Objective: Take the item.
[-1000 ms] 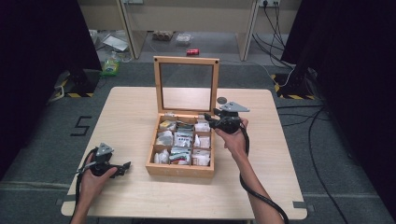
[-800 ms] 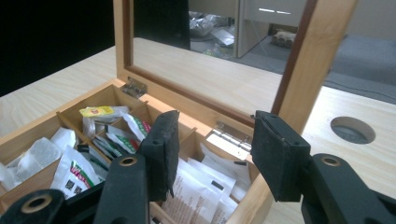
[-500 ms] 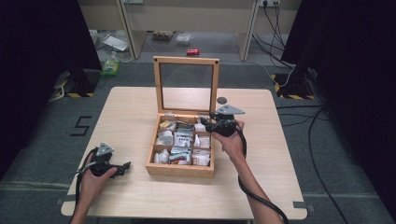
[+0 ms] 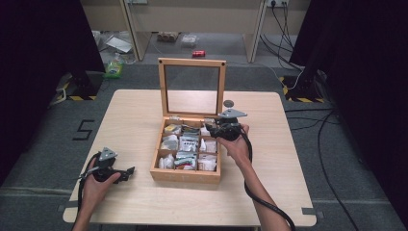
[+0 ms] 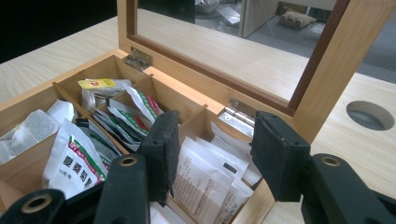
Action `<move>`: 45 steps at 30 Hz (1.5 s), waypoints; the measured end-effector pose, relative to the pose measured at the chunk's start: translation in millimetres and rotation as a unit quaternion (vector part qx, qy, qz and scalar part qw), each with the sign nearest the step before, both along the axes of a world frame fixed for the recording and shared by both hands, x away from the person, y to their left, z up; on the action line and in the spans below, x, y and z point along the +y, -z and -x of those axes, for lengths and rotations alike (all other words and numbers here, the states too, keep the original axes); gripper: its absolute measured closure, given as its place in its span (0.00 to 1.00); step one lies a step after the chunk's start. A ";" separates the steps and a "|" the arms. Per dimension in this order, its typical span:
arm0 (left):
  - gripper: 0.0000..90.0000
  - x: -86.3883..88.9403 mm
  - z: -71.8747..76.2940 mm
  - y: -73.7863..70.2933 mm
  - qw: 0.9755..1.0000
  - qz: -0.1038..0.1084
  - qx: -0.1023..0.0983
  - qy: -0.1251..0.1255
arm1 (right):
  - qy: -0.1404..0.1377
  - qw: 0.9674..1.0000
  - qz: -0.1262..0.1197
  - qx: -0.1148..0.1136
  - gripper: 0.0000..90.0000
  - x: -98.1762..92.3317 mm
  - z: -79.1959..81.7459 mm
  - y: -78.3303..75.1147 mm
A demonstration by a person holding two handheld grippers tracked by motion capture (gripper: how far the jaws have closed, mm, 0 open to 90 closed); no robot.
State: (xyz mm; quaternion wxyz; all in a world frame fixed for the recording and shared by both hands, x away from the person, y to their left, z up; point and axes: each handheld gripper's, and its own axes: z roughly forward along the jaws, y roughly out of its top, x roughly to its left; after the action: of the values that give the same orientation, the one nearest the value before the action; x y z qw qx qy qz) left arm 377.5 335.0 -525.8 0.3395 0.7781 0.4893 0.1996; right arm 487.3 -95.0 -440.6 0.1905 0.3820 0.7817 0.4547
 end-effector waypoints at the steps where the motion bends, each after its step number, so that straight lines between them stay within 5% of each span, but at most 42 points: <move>1: 0.00 0.0 0.0 0.0 1.000 0.000 0.000 0.000 | 0.000 1.000 0.000 0.000 0.58 0.0 0.0 0.0; 28: 0.00 0.0 0.0 0.0 1.000 0.000 0.000 0.000 | -0.009 0.995 0.092 0.029 0.66 17.4 -18.6 10.4; 45: 0.00 0.0 0.0 0.1 1.000 0.000 0.000 0.000 | -0.025 0.991 0.112 0.063 0.75 21.1 -26.1 17.9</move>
State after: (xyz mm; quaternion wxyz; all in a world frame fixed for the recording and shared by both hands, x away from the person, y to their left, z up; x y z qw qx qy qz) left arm 377.5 335.0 -525.9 0.3396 0.7780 0.4893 0.1998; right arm 513.4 -73.9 -458.5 0.1710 0.3664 0.8473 0.3443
